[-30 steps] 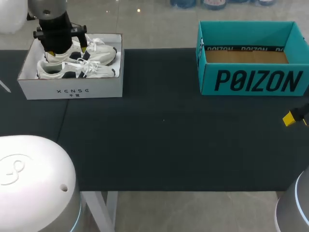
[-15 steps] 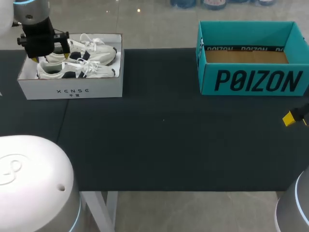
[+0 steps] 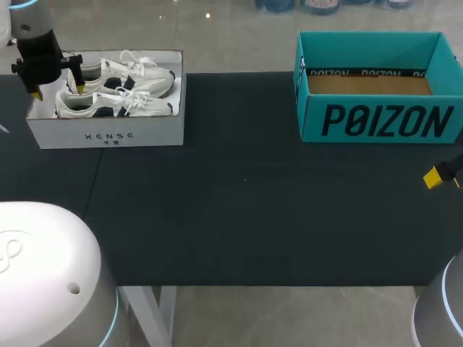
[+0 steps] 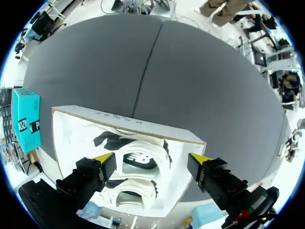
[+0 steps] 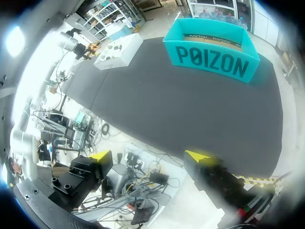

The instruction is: Take the shoe out of the shoebox, open the shoe tongue, remove and reinsert the insole, then place the shoe into the shoebox

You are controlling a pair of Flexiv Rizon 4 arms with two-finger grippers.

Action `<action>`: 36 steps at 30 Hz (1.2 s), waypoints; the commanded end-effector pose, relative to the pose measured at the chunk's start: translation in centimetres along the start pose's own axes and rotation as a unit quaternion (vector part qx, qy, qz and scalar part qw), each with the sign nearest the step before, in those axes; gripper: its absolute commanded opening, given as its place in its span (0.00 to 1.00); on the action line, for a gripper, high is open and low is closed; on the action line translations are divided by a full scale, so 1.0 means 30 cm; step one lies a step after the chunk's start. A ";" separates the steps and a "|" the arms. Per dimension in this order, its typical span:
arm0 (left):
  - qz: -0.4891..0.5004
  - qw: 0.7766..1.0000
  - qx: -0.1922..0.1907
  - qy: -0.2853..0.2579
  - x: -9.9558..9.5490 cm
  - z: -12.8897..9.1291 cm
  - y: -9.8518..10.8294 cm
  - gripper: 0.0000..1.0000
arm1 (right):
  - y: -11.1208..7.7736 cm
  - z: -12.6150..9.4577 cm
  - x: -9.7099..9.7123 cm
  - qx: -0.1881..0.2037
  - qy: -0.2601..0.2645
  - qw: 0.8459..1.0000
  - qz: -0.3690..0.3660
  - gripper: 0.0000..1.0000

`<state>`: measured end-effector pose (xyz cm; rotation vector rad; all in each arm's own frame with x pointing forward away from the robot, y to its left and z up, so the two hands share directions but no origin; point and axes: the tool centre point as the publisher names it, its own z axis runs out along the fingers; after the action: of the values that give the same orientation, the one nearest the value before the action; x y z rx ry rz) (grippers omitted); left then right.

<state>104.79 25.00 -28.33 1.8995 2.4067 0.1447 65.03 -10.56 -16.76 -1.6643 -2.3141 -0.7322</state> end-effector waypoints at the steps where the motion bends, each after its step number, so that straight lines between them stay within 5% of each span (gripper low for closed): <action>1: 0.019 0.998 0.058 0.007 0.015 0.044 0.086 1.00 | 0.005 0.003 -0.002 0.002 -0.001 1.000 0.001 1.00; 9: 0.022 0.997 0.063 0.026 0.081 0.100 0.147 1.00 | 0.005 0.003 -0.002 0.002 -0.001 1.000 0.001 1.00; 25: 0.022 0.996 0.087 0.019 0.068 0.231 0.134 1.00 | 0.005 0.003 -0.002 0.002 -0.001 1.000 0.001 1.00; 36: 0.017 0.996 0.084 0.019 0.081 0.247 0.161 1.00 | 0.005 0.003 -0.002 0.002 -0.001 1.000 0.001 1.00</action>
<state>109.32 28.62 -34.97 2.0204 2.4830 -0.0150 65.03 -10.56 -16.76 -1.6644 -2.3140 -0.7322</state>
